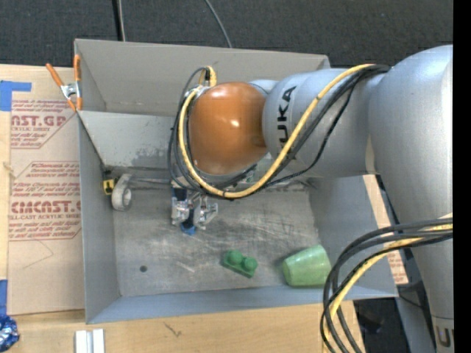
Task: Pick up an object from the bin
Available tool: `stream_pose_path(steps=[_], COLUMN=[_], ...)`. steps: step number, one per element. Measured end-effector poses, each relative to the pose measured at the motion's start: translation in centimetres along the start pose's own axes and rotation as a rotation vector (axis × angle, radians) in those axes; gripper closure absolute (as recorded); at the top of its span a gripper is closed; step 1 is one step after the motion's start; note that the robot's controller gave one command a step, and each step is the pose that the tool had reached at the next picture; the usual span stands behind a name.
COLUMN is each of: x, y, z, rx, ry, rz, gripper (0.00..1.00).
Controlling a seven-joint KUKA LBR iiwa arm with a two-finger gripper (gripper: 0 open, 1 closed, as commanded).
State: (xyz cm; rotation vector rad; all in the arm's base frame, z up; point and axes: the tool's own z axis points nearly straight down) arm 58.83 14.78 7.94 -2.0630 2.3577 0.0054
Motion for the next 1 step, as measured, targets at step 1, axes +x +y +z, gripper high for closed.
stream_pose_path(steps=[1], x=[-0.34], y=[-0.19], z=[-11.8], rx=[0.006], ry=[0.003], rz=[0.002], gripper=[1.0])
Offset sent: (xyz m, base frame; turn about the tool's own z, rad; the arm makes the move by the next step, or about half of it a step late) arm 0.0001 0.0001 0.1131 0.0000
